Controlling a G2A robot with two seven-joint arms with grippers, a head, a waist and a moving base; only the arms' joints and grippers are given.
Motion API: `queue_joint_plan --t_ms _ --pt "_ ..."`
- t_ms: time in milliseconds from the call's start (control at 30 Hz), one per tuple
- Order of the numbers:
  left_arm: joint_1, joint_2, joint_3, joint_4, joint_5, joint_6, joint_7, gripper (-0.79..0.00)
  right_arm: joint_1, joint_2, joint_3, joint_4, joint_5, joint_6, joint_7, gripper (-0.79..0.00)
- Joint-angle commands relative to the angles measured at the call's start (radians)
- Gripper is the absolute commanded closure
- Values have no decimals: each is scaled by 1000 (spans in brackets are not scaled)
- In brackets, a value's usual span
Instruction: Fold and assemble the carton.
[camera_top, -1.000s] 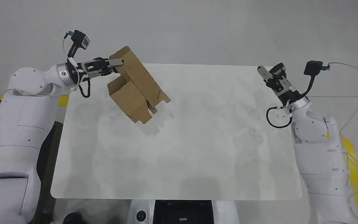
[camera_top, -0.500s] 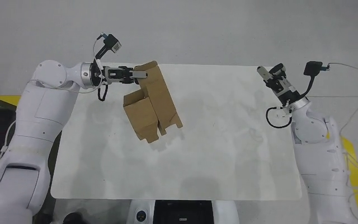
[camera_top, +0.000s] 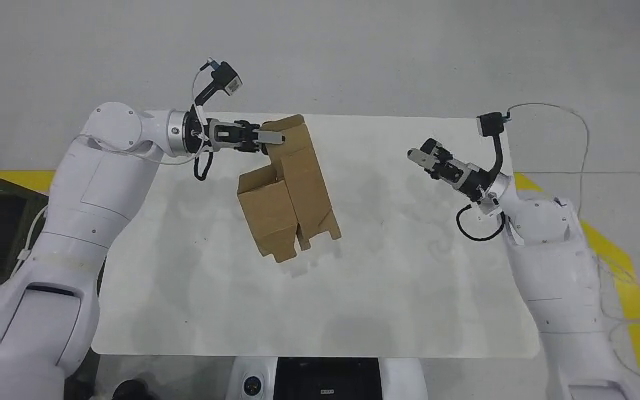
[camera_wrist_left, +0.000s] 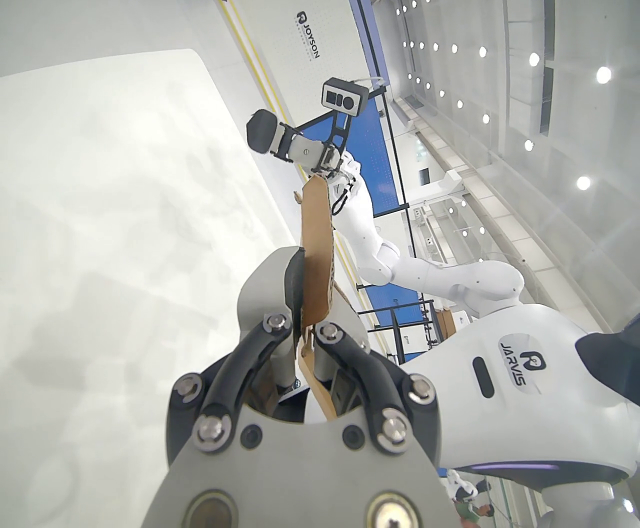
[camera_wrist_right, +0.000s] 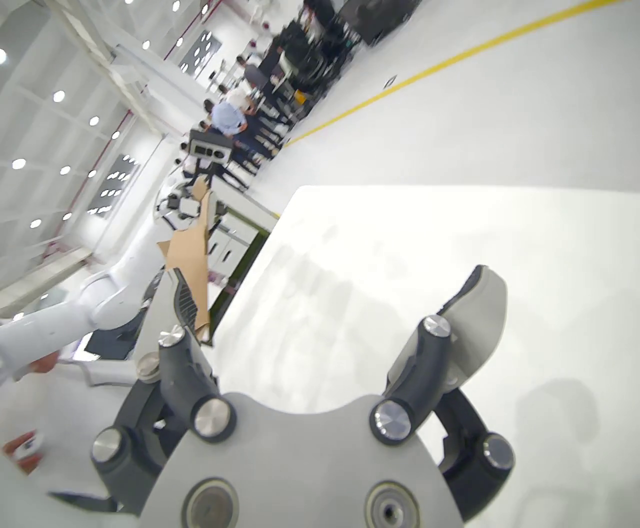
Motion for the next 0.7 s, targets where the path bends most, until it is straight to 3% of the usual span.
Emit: queue_joint_plan --t_ms 0,667 --pt "-1 -4 9 -7 -19 7 -7 0 25 -3 -26 10 73 9 68 -785" --pt "-42 -54 97 -17 -90 11 -11 0 201 -51 -273 122 190 -102 148 -785"
